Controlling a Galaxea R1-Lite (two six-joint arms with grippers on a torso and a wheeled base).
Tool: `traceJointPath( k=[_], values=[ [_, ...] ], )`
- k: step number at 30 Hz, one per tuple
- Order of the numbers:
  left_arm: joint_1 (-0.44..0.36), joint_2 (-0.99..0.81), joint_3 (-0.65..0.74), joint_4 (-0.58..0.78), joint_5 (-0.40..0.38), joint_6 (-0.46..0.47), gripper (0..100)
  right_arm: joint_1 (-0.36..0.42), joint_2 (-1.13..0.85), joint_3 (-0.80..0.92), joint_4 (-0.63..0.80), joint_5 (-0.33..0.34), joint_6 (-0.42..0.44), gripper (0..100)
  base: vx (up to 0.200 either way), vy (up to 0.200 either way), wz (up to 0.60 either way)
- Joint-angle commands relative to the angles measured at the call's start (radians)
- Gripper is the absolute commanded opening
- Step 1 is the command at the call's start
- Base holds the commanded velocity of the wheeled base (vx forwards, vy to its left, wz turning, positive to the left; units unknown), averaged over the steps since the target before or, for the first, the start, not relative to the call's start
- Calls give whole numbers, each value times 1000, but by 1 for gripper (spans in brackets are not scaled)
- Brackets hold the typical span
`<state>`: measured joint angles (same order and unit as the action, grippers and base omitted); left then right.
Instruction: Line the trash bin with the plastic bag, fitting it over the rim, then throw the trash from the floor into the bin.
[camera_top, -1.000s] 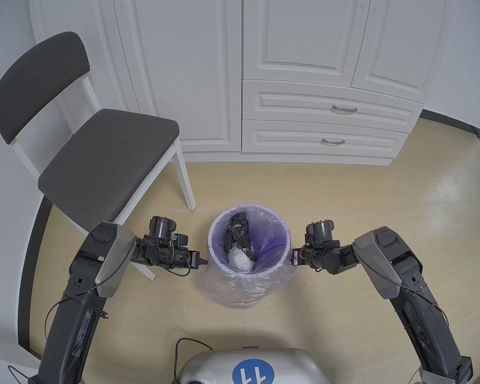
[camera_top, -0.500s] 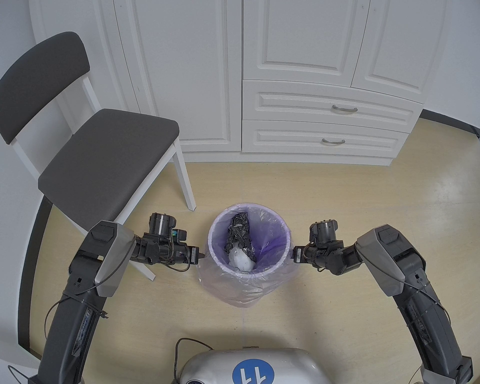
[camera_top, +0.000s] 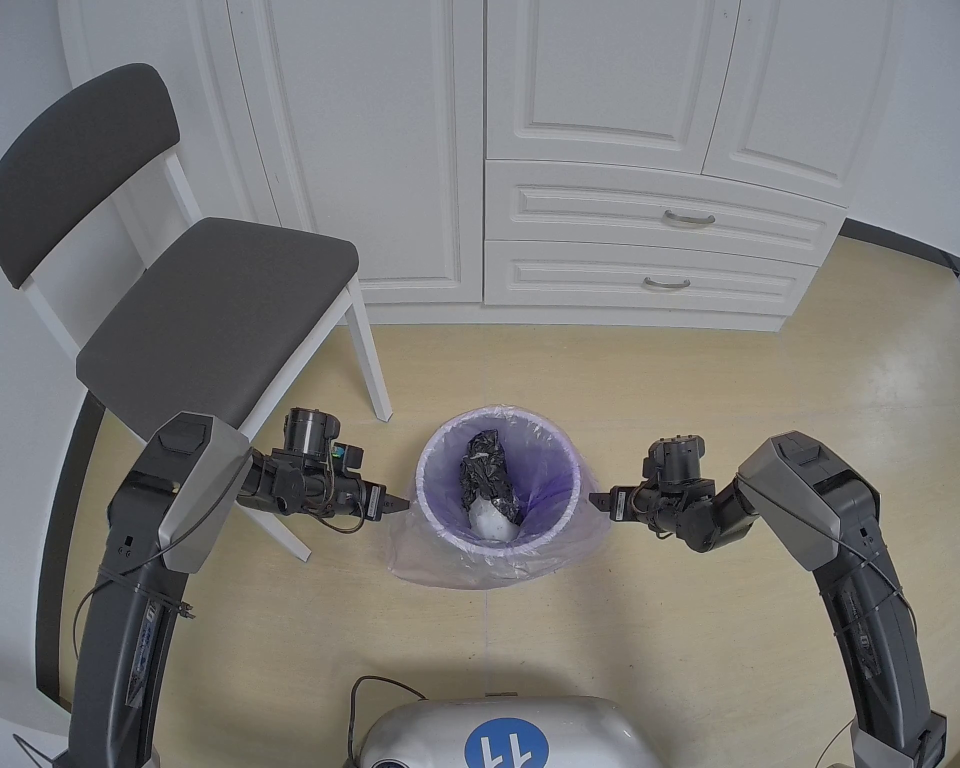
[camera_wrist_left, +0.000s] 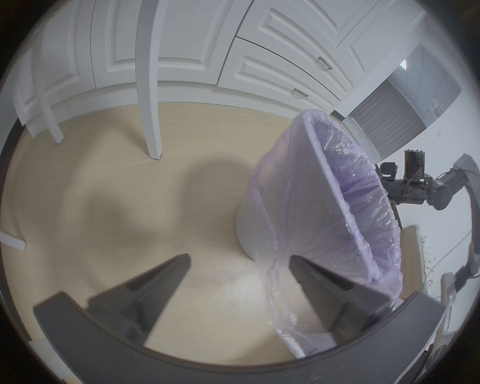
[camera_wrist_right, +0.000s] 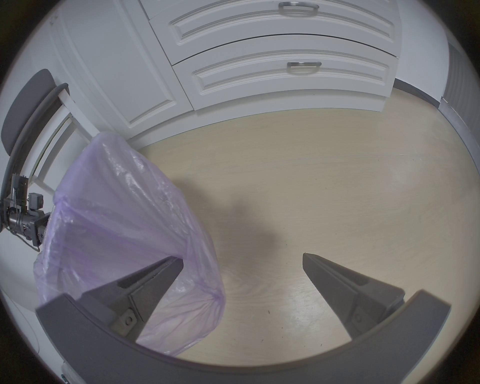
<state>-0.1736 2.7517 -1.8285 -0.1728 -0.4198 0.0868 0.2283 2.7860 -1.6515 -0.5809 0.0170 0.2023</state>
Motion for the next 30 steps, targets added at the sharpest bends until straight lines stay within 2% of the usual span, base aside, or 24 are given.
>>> traceJointPath(
  k=[1,6,9,14,19,23,25,30],
  values=[
    [-3,-29,11,-1,22,14,100,-3,-14,15,-1,1,-3,100,0,0,0],
    [-7,-53,31,1,107,44,100,-9,-22,15,-2,1,-14,100,0,0,0],
    [-6,-99,106,1,167,96,100,-9,-29,16,-1,3,-14,100,0,0,0],
    [-1,-179,230,-27,164,146,100,-10,-29,21,-1,3,-15,100,0,0,0],
    [0,-253,411,-220,162,156,100,-14,-31,30,-2,4,-15,100,0,0,0],
    [-3,-291,509,-315,107,180,100,-20,-31,32,-1,4,-15,100,0,0,0],
    [-1,-316,577,-360,35,245,100,-23,-31,30,-1,8,-15,100,0,0,0],
    [-1,-330,617,-347,-99,341,100,-23,-31,32,-1,12,-15,100,0,0,0]
  ],
)
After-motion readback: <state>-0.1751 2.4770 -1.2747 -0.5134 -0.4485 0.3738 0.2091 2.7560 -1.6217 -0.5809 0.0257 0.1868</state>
